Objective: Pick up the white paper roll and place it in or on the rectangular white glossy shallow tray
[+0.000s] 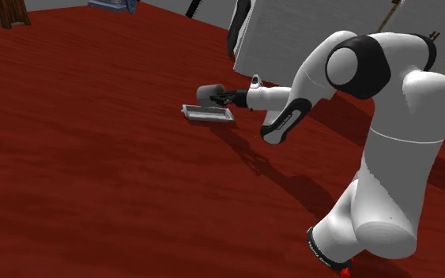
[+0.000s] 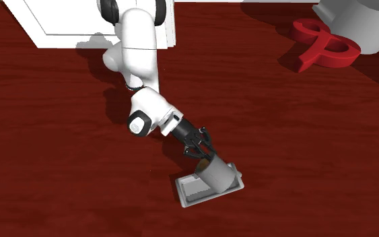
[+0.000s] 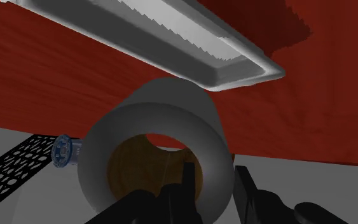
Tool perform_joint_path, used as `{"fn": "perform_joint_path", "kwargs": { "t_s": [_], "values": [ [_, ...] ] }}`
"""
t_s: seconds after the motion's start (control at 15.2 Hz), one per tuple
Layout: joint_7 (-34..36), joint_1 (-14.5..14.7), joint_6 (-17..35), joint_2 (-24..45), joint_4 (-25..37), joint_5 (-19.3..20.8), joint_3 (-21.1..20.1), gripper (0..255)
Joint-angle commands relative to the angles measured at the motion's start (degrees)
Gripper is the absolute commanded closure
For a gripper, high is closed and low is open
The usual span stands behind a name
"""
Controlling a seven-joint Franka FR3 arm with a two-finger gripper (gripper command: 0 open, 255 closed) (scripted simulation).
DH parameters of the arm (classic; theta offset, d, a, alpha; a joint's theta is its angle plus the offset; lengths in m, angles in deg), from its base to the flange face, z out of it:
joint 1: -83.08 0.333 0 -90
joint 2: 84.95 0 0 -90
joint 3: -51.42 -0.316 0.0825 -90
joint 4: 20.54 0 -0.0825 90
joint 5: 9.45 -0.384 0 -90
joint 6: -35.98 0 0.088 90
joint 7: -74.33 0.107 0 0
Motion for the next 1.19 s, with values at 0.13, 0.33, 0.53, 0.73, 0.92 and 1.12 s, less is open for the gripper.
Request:
{"fn": "perform_joint_path", "kwargs": {
  "t_s": [0.13, 0.33, 0.53, 0.73, 0.92, 1.12],
  "values": [
    [0.6, -2.4, 2.7, 3.6, 2.1, 0.5, -0.4, 255],
    [-0.8, -2.8, 4.5, 6.2, 2.2, -1.6, -1.1, 255],
    [-2.0, -3.2, 6.2, 8.7, 2.4, -3.6, -1.9, 255],
    [-3.0, -3.6, 7.9, 11.3, 2.7, -5.4, -2.6, 255],
    [-3.0, -3.2, 8.6, 12.3, 2.9, -6.0, -2.3, 255],
    [-2.6, -2.7, 8.8, 12.6, 3.0, -6.0, -1.7, 255]
  ]
}}
